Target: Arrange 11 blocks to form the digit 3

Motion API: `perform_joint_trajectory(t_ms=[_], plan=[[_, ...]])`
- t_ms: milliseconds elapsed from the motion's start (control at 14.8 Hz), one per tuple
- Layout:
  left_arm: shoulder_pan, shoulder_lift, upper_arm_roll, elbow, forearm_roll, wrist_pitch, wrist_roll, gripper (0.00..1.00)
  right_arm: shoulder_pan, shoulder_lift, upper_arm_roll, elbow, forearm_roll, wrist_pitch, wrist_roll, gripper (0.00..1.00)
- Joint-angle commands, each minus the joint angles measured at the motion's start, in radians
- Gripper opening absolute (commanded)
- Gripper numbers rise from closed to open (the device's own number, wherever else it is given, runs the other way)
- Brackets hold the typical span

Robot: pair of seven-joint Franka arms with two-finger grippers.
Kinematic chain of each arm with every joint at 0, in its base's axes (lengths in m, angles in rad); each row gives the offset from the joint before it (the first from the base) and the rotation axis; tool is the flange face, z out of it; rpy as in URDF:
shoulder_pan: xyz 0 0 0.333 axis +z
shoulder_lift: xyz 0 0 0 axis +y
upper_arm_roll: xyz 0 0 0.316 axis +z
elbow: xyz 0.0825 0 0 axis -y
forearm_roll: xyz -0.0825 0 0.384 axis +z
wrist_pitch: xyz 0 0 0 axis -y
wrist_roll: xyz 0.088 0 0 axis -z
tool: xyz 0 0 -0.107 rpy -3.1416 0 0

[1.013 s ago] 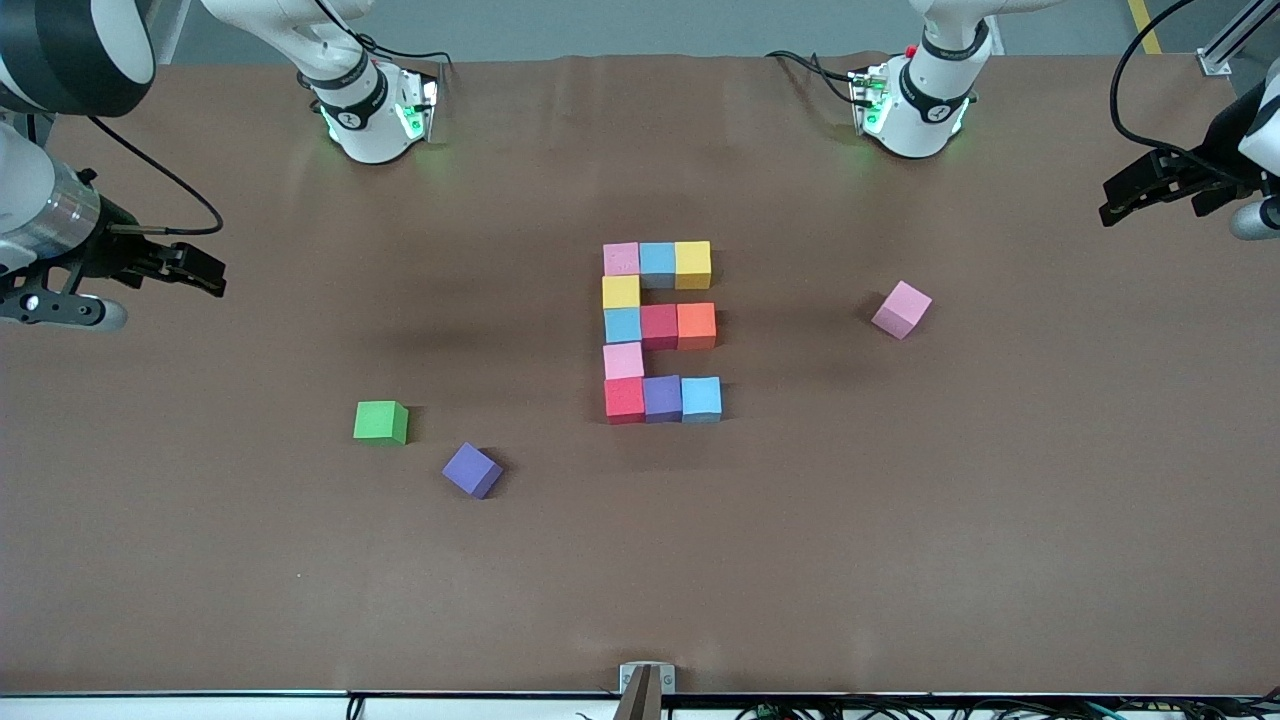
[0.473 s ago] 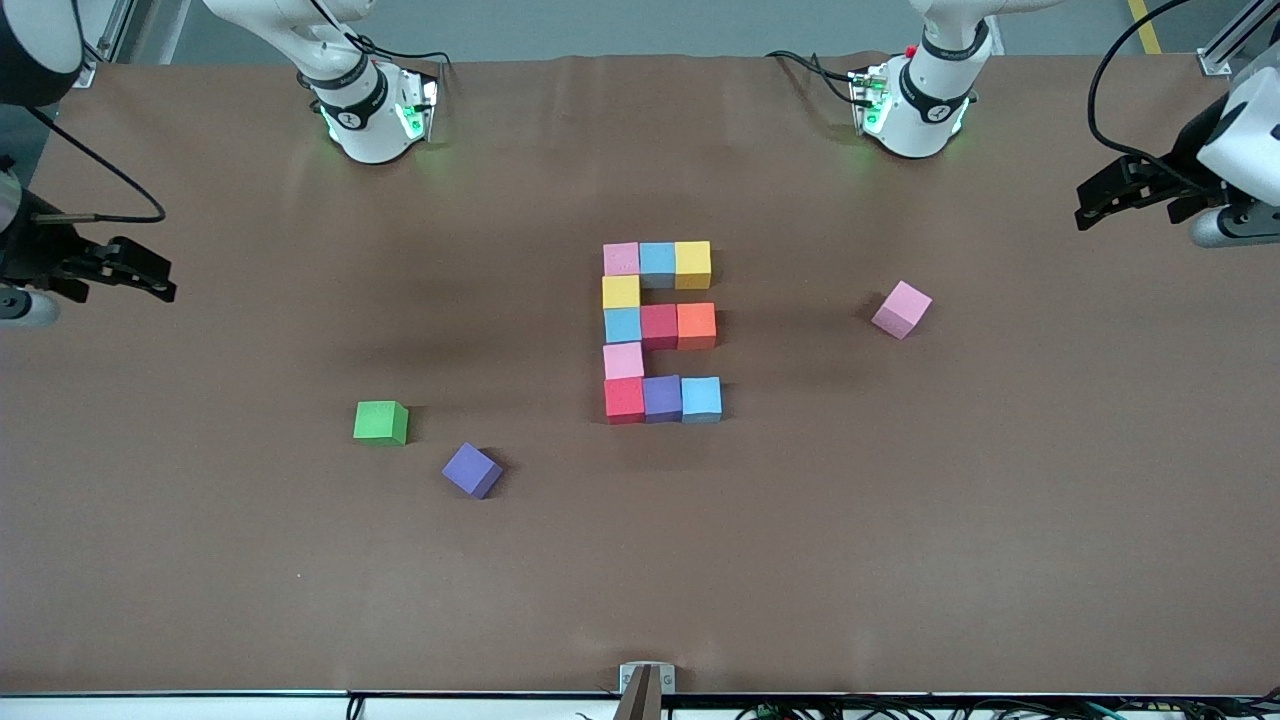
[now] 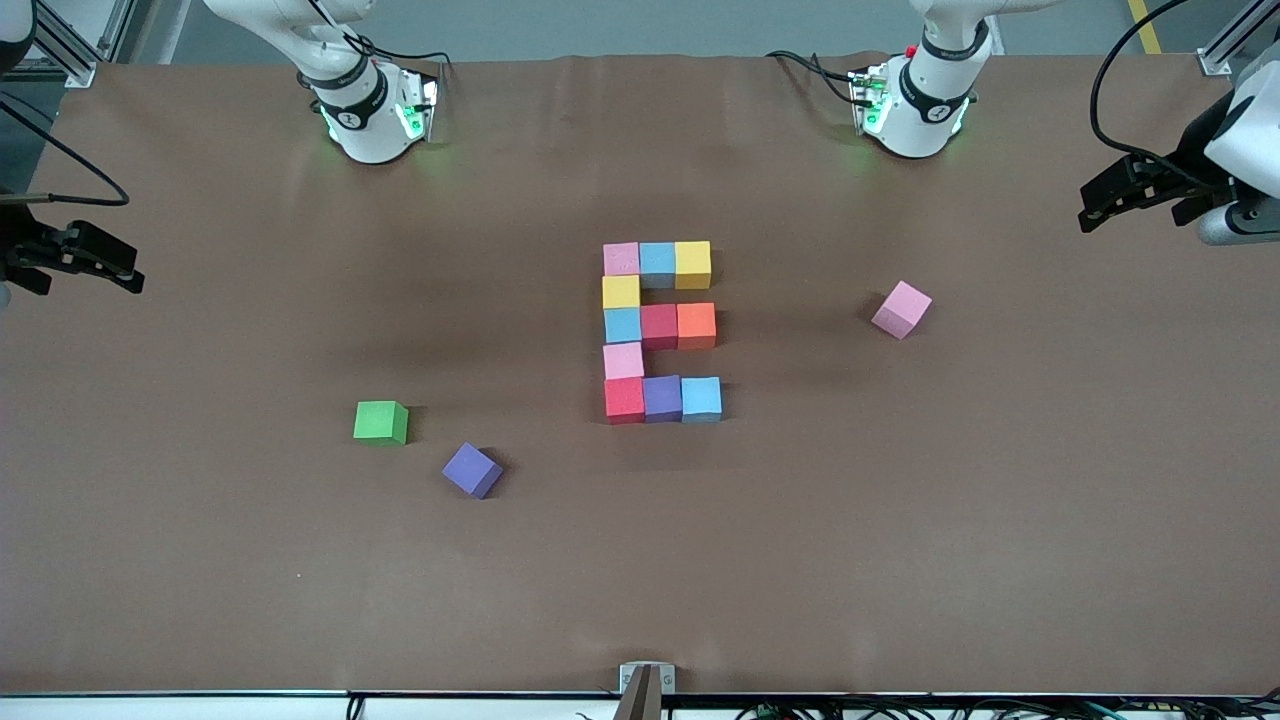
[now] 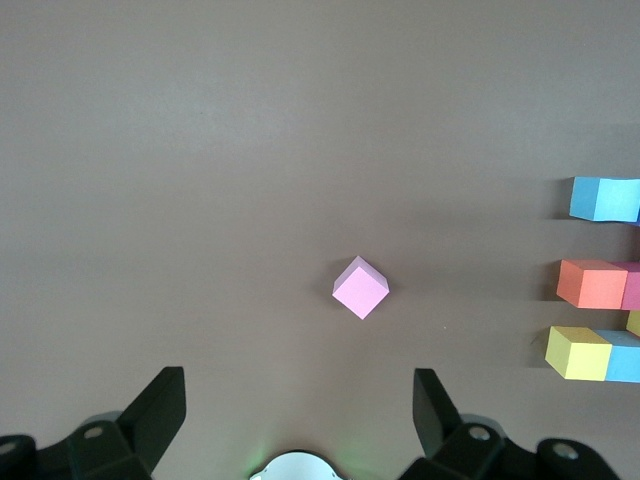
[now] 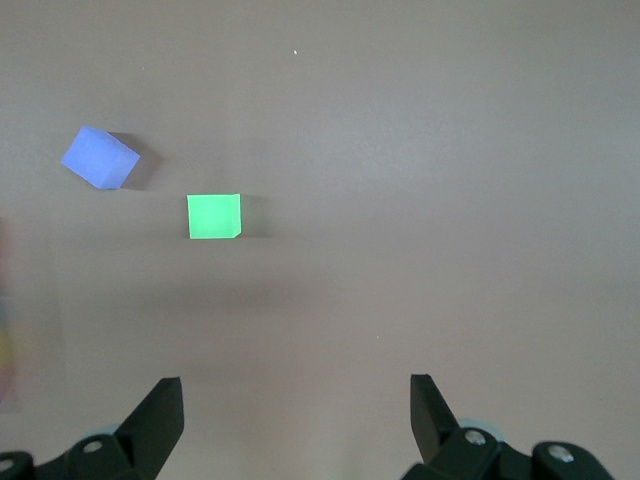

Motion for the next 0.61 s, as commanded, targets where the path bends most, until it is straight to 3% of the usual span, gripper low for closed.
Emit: perform_joint_trajectory(t_ms=[0,540], plan=[[0.001,0.010,-0.002,0.017,0.006,-0.001,-0.004,1.00,-0.025,0.020,0.013,0.033,0.023,-0.022,0.002,1.00],[0.006,0.018,-0.001,0.037,0.003,-0.001,0.013,1.00,-0.028,-0.007,0.017,0.031,0.025,-0.117,-0.001,1.00]])
